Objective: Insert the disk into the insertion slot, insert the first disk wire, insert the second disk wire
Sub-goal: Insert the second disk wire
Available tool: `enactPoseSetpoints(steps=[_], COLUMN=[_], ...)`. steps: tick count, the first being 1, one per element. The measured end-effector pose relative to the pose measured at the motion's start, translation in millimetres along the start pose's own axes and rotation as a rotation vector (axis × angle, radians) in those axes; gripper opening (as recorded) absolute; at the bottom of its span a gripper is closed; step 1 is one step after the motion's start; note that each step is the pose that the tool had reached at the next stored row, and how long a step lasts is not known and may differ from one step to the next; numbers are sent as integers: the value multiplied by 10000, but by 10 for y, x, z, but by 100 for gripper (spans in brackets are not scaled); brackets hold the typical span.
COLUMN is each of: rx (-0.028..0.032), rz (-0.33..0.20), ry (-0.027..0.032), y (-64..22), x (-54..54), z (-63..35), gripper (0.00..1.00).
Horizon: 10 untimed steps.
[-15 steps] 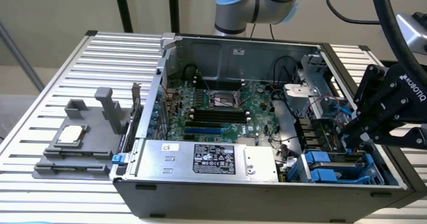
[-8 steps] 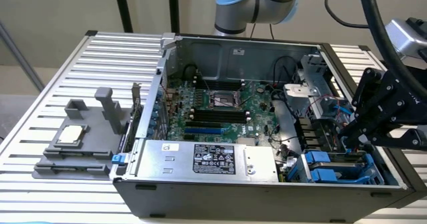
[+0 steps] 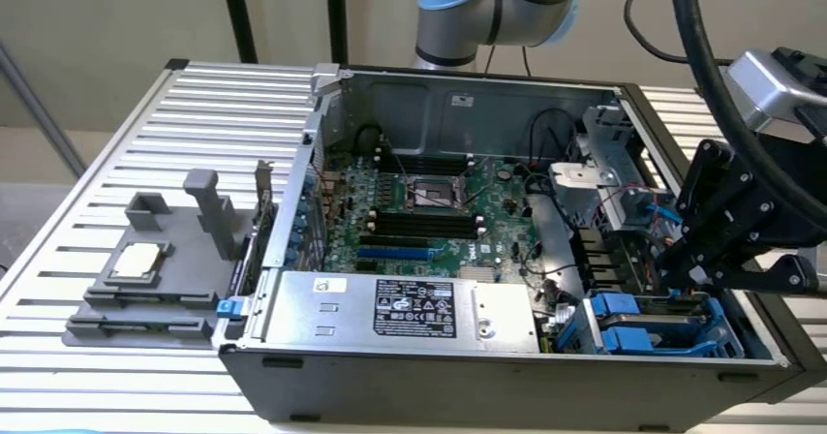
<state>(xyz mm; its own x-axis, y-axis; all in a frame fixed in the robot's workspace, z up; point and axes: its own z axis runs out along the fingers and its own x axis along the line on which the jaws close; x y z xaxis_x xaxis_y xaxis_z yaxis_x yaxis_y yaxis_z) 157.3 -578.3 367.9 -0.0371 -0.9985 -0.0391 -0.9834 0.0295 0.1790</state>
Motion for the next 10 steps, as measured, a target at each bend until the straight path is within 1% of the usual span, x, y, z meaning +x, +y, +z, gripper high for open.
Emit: enactPoseSetpoints(steps=[4,8,9,10], rx=[3,4,4,4], rz=[12,18,19,19], ry=[70,103,107,107], y=[-11,-16,-16,-17], x=[-4,-11,-12,-13], z=[27,47,51,55], gripper=[25,25,23,16])
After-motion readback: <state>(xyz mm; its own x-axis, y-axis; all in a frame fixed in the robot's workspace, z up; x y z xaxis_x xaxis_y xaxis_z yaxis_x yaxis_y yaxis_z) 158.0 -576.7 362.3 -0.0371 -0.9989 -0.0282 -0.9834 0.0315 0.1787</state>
